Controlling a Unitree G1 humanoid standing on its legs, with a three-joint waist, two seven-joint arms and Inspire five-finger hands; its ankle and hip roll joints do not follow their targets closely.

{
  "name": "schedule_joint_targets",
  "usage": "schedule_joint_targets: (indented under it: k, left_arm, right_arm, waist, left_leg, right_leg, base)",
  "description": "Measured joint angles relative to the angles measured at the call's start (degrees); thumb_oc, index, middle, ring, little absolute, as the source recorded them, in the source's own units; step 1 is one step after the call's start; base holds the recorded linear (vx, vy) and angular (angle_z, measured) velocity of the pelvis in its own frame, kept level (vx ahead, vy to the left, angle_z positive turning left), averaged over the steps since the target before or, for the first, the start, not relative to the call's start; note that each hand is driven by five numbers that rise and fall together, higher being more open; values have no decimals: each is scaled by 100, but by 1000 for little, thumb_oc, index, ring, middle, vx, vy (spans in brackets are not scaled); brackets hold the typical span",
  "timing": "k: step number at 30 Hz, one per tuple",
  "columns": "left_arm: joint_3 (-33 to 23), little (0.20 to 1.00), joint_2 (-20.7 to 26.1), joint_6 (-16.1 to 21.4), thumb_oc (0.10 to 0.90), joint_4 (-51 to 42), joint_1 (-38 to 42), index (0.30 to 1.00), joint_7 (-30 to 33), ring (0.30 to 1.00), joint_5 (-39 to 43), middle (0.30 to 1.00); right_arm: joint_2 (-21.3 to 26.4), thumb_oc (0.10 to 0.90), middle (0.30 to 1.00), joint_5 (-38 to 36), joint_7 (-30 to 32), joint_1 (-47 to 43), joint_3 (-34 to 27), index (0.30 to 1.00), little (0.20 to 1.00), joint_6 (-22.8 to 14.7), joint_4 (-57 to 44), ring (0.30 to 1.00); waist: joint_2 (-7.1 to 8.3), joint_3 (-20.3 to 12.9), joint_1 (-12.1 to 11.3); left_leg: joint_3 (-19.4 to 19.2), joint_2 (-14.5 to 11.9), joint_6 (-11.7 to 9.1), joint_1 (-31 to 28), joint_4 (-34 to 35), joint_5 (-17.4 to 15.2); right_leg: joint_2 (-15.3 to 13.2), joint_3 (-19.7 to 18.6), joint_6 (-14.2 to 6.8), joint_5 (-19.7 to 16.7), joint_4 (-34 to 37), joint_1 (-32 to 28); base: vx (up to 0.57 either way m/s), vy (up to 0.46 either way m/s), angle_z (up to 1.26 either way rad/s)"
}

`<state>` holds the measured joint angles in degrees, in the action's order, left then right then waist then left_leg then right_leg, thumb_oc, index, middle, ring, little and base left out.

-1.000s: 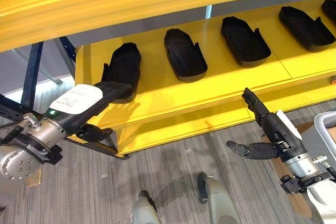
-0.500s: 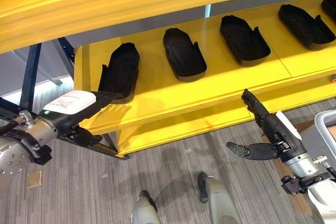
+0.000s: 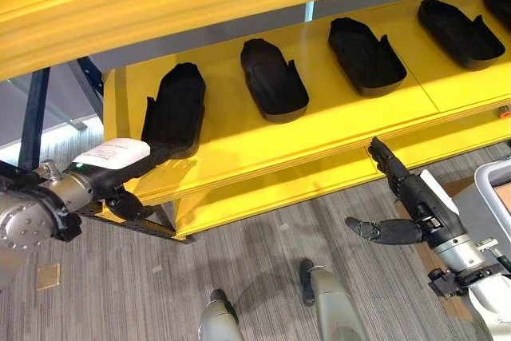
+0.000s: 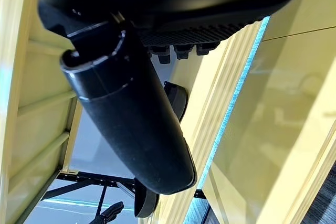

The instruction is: Move parts from the plastic box to the shelf.

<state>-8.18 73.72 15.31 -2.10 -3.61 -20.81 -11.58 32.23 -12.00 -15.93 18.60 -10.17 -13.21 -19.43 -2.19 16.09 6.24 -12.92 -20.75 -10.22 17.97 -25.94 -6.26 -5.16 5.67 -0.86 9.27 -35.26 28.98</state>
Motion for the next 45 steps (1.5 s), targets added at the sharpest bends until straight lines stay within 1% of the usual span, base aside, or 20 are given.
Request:
schedule_joint_targets:
  k: [4,5,6,8,13,18,19,21,26,30,39,44,45]
  left_arm:
    - [392,1000,182,-8,900,71,287,1000,-20,1000,-8,1000]
    - [415,1000,192,3,900,92,299,1000,-99,1000,-8,1000]
    - [600,1000,193,-1,900,198,461,1000,-140,1000,-12,1000]
    - [729,1000,193,-17,900,244,594,1000,-214,1000,-29,1000]
    - [1023,1000,193,-33,900,449,923,1000,-232,1000,-61,1000]
    - [1353,1000,196,-41,900,693,1223,1000,-243,1000,-63,1000]
    - [1507,1000,199,-51,900,724,1366,1000,-268,1000,-68,1000]
    - [1508,1000,200,-45,900,711,1457,1000,-367,1000,-69,1000]
    - [1507,1000,201,-68,900,751,1444,1000,-408,1000,-236,1000]
    - [1507,1000,201,-132,900,873,1448,1000,-446,1000,-251,1000]
    - [1508,1000,201,-172,900,1086,1496,1000,-460,1000,-335,1000]
    - [1511,1000,200,-247,900,1278,1732,1000,-466,1000,-458,1000]
    - [1640,1000,200,-271,900,1450,1927,1000,-464,1000,-458,1000]
  right_arm:
    - [-1,900,1000,0,-7,36,2,1000,1000,4,7,1000]
    - [-4,900,1000,0,-8,37,2,1000,1000,4,7,1000]
    - [-5,900,1000,-1,-7,71,1,1000,1000,7,11,1000]
    - [-10,900,1000,-1,-7,99,0,1000,1000,14,11,1000]
    - [-28,900,1000,-2,-11,130,4,1000,1000,44,18,1000]
    - [-34,900,1000,-5,-48,130,6,1000,1000,57,22,1000]
    - [-35,900,1000,-13,-56,126,8,1000,1000,59,23,1000]
    - [-34,900,1000,-76,-75,122,6,1000,1000,61,23,1000]
    - [-35,900,1000,-159,-110,122,7,1000,1000,107,23,1000]
    - [-35,900,1000,-159,-111,94,7,1000,1000,108,23,1000]
    - [-35,900,1000,-159,-122,96,7,1000,1000,131,23,1000]
    - [-34,900,1000,-159,-127,114,7,1000,1000,142,23,1000]
    - [-34,900,1000,-160,-127,104,7,1000,1000,148,23,1000]
  waist:
    - [2,1,2]
    - [3,2,9]
    - [3,2,16]
    - [8,7,18]
    - [27,22,16]
    - [49,59,86]
    - [55,90,85]
    - [56,215,59]
    - [80,241,40]
    - [93,254,29]
    - [103,327,12]
    - [104,328,21]
    - [104,328,37]
  left_leg:
    - [-42,-1,1,6,0,-1]
    - [-76,-4,2,4,1,-1]
    - [-76,-9,2,-1,2,-1]
    - [-75,-14,2,4,2,-1]
    - [-78,-14,1,7,3,-2]
    - [-82,-15,2,19,7,-2]
    - [-81,-15,2,23,4,-2]
    - [-75,-17,2,71,-21,-3]
    - [-76,-22,8,115,-74,-9]
    - [-71,-23,8,128,-82,-10]
    - [-51,-24,8,160,-110,-10]
    - [-19,-25,12,185,-149,-13]
    - [-4,-26,13,187,-168,-24]
  right_leg:
    - [8,-40,-4,-8,-4,34]
    - [9,-50,-3,-12,-4,47]
    - [14,-55,0,-13,-3,49]
    - [20,-54,0,-13,0,54]
    - [20,-55,-1,-12,3,55]
    - [23,-56,-2,-13,14,68]
    - [24,-55,-4,-11,13,68]
    - [24,-61,1,-18,4,109]
    - [22,-61,32,-36,-42,159]
    - [20,-57,-1,-15,-47,158]
    - [13,-45,4,-21,-65,168]
    - [14,-39,3,-20,-67,170]
    - [14,-42,2,-20,-73,170]
  base:
    - [1,-1,-4]
    - [-5,-8,-8]
    - [-5,-7,-5]
    - [0,0,0]
    - [0,0,0]
    - [0,0,0]
    - [0,0,0]
    - [0,0,0]
    - [0,0,0]
    - [0,0,0]
    - [0,0,0]
    - [0,0,0]
    - [0,0,0]
